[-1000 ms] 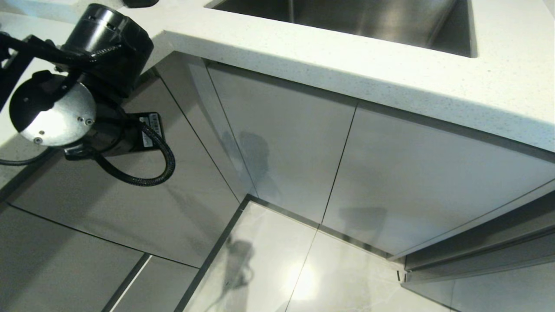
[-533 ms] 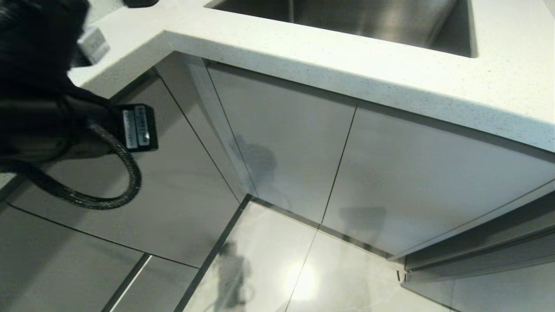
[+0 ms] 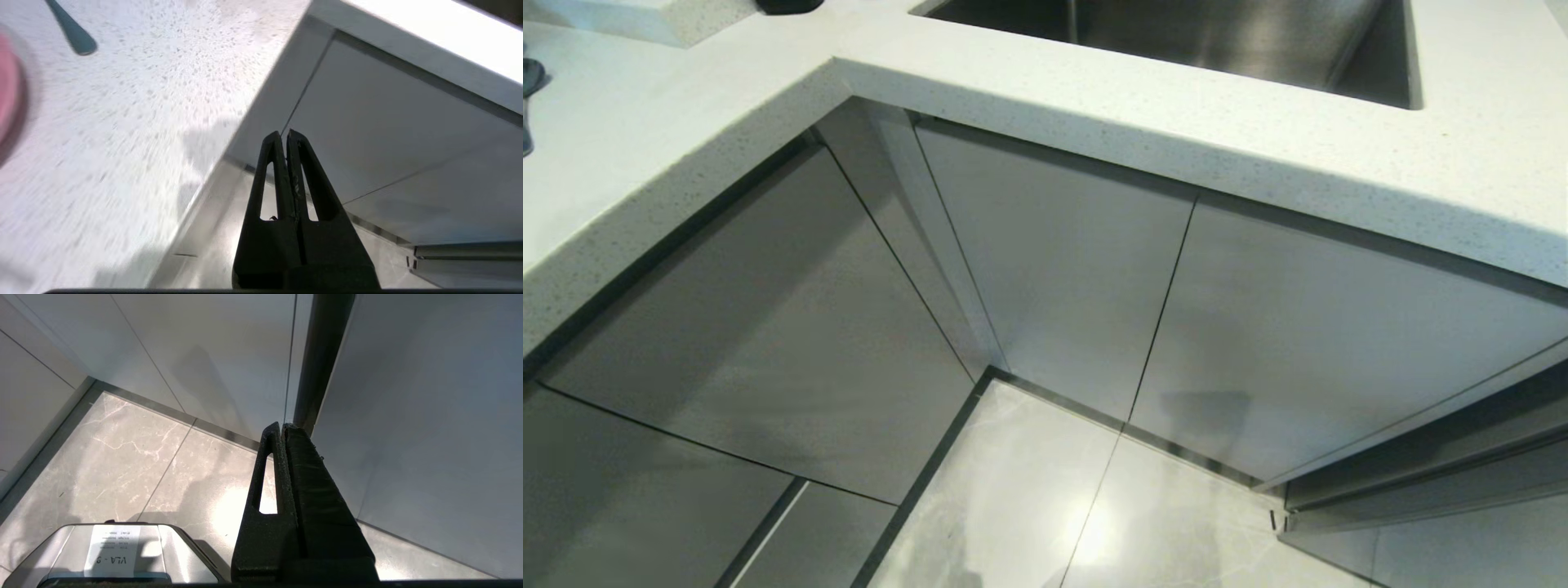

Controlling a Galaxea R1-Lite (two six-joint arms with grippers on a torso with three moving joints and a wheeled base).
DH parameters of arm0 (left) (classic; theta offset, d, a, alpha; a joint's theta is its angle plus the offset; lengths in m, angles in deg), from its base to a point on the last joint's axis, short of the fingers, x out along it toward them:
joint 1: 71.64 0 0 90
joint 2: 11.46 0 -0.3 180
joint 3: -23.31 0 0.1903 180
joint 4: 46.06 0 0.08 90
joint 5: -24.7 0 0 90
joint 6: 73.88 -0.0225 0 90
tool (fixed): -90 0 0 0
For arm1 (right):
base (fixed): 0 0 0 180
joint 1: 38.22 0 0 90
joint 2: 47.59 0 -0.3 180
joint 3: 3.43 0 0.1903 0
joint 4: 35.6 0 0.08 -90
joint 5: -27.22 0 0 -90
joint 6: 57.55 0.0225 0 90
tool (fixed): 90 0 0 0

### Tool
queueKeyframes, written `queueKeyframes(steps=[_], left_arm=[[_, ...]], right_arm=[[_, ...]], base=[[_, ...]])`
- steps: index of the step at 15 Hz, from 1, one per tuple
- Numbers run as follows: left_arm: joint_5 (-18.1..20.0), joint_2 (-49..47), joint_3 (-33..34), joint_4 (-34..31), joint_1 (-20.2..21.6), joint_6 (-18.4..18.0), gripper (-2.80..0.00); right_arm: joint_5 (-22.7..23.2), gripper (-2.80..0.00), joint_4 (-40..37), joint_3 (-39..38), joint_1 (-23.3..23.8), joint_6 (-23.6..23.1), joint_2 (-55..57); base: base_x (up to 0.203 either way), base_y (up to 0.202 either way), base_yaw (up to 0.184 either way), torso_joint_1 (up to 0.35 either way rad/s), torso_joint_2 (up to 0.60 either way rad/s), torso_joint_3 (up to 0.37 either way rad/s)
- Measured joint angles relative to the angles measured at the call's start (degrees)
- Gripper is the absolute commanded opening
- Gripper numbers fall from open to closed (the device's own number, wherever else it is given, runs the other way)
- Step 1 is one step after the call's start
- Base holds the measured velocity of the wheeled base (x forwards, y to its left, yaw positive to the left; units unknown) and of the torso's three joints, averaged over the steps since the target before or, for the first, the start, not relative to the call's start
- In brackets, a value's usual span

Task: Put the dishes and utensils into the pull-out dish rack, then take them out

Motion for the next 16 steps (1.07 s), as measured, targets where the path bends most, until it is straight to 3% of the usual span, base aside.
queueKeyframes(steps=[2, 5, 7, 11, 14, 16], left_arm=[[5.9, 9.1, 7.5, 1.8, 4.4, -1.3, -2.80], [8.1, 22.9, 20.8, 6.2, 7.4, -4.1, -2.80], [7.6, 30.4, 30.7, 9.3, 9.0, -6.7, -2.80], [2.4, 37.5, 47.7, 17.6, 9.2, -8.7, -2.80], [2.5, 42.7, 61.1, 22.7, 8.6, -12.1, -2.80], [2.7, 46.3, 69.6, 25.4, 8.5, -12.4, -2.80]], right_arm=[[0.0, -2.80, 0.0, 0.0, 0.0, 0.0, 0.0], [0.0, -2.80, 0.0, 0.0, 0.0, 0.0, 0.0], [0.0, -2.80, 0.0, 0.0, 0.0, 0.0, 0.0], [0.0, -2.80, 0.0, 0.0, 0.0, 0.0, 0.0], [0.0, -2.80, 0.0, 0.0, 0.0, 0.0, 0.0], [0.0, -2.80, 0.0, 0.0, 0.0, 0.0, 0.0]], base=[[0.000, 0.000, 0.000, 0.000, 0.00, 0.000], [0.000, 0.000, 0.000, 0.000, 0.00, 0.000], [0.000, 0.000, 0.000, 0.000, 0.00, 0.000], [0.000, 0.000, 0.000, 0.000, 0.00, 0.000], [0.000, 0.000, 0.000, 0.000, 0.00, 0.000], [0.000, 0.000, 0.000, 0.000, 0.00, 0.000]])
